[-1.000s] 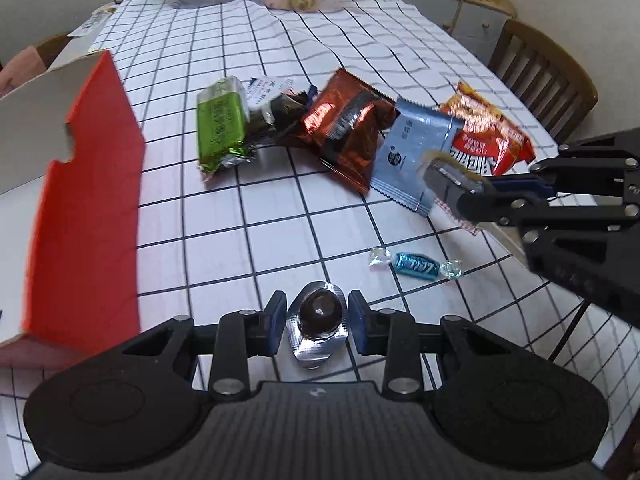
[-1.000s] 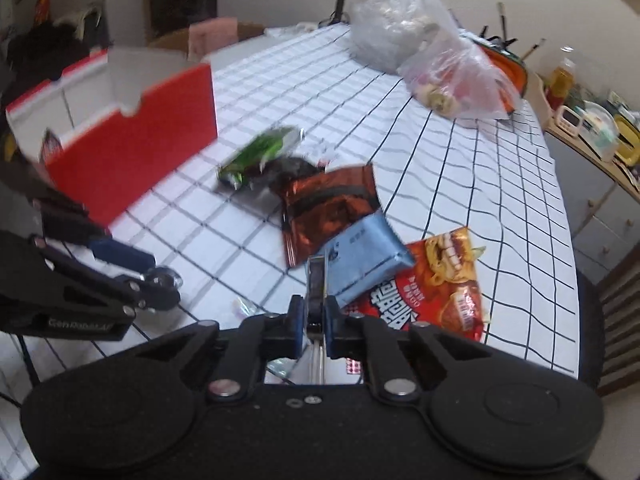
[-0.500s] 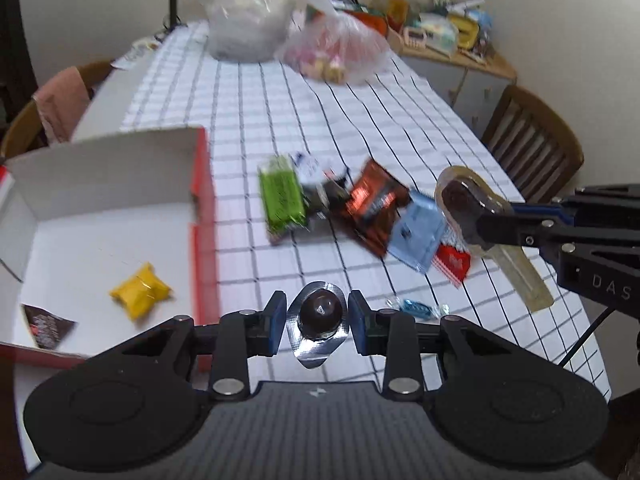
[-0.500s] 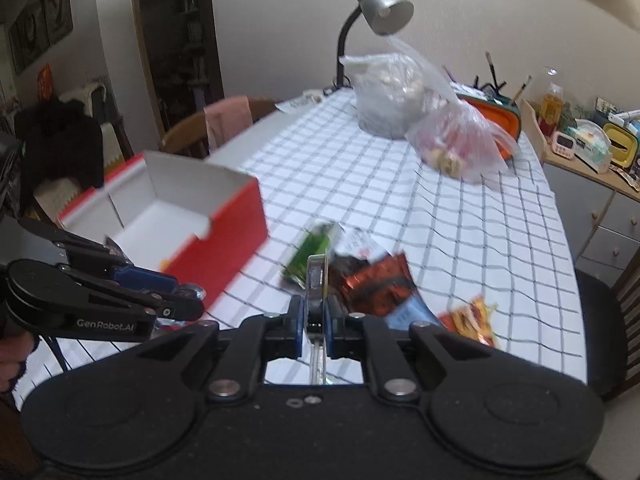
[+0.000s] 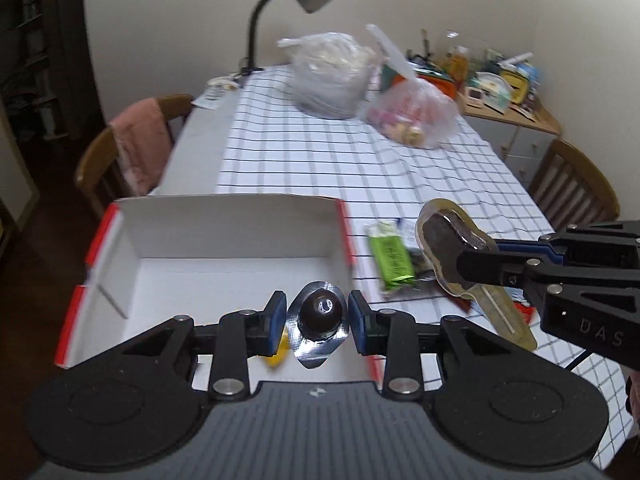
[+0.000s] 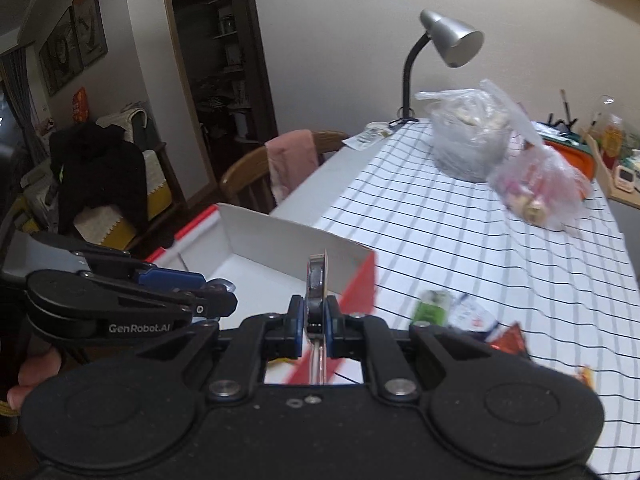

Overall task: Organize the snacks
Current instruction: 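Carry both snacks over the box and open both tools to drop them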

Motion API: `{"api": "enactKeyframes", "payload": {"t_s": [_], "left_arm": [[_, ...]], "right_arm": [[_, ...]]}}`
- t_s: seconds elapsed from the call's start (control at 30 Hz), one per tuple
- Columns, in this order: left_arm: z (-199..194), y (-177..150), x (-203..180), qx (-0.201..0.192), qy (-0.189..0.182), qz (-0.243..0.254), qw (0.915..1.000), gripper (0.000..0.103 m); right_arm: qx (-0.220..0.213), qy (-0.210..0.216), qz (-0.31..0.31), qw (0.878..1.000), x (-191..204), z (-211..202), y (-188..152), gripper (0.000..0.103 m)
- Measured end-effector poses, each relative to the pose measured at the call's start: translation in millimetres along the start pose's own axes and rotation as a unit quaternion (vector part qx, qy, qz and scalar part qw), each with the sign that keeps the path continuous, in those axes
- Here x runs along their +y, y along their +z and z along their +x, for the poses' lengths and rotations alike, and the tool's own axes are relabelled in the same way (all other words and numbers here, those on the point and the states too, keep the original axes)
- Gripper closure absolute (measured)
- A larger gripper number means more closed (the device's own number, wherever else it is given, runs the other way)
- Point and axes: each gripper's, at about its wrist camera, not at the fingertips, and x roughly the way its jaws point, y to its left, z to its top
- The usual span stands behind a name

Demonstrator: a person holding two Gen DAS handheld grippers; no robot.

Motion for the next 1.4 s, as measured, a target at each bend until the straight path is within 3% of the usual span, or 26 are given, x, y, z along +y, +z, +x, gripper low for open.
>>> {"api": "enactKeyframes", "payload": {"t_s": [0.23,0.6,1.13,1.4], "left_arm": [[4.1,5.0,52.4,0.003,0.037,-0.013,0.9992,0.071],[35.7,2.6,112.8,0.035,0.077,-0.029,0.996,0.07],[92.7,-21.4,127.0,0.127,0.075,-0.02,0.9889,0.069],[92.3,-28.3,125.2,0.133,0.072,-0.024,0.9882,0.068]], "right_arm": [[0.02,0.016,0.026,0.999,22.6,48.4,14.6,0.095],[0.061,-0.001,0.047,0.997,34.2,121.8,7.7,0.095],[0.126,-0.003,0.057,0.99,34.7,159.8,-20.3,0.092],[0.123,0.007,0.056,0.991,34.7,147.9,-22.8,0.083]]}}
